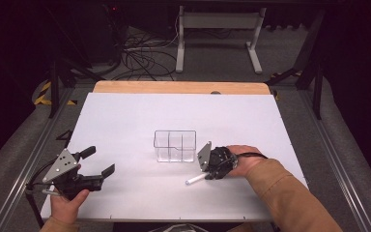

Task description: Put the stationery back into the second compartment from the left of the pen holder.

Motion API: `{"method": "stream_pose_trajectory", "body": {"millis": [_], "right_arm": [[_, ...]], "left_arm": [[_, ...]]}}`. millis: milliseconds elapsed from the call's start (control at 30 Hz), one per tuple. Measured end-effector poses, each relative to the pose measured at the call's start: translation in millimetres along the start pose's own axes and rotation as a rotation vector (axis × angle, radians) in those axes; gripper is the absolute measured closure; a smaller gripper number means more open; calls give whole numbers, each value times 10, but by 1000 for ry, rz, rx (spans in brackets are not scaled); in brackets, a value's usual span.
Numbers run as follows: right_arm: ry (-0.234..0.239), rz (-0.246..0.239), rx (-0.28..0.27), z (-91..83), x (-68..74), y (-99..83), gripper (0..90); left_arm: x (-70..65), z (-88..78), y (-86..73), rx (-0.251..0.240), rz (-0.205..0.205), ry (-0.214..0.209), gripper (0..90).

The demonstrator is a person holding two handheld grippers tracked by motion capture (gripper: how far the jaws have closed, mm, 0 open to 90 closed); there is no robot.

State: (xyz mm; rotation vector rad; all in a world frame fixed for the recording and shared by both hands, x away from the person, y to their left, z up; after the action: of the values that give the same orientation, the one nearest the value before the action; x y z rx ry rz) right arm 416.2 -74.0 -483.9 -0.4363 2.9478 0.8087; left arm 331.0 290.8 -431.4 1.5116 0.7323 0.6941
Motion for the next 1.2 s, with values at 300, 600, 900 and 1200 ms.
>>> {"method": "stream_pose_trajectory", "body": {"millis": [300, 600, 900, 1200], "right_arm": [[21, -25, 10, 13, 3, -3, 783], [0, -57, 18, -18, 21, 12, 790], [-61, -60, -112, -276, 59, 149, 790], [-125, -50, -248, -529, 109, 312, 790]], "left_arm": [[-4, 6, -4, 1, -3, -2, 94], [-4, 10, -9, -1, -10, -3, 94], [-6, 12, -9, 1, -12, -4, 94], [-2, 19, -13, 1, -11, -5, 95]]}}
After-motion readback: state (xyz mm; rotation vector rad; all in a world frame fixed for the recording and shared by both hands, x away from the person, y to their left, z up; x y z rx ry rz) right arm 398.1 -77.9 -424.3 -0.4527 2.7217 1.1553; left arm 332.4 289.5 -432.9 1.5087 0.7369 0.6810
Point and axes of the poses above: each handheld gripper's, and its own axes: z roughly forward along the jaws, y roughly out of its top, x roughly to its left, the point moved 5 cm from there along z, roughly forward along the jaws, and after that the axes turned 14 degrees about -x, right-handed, at the moved point
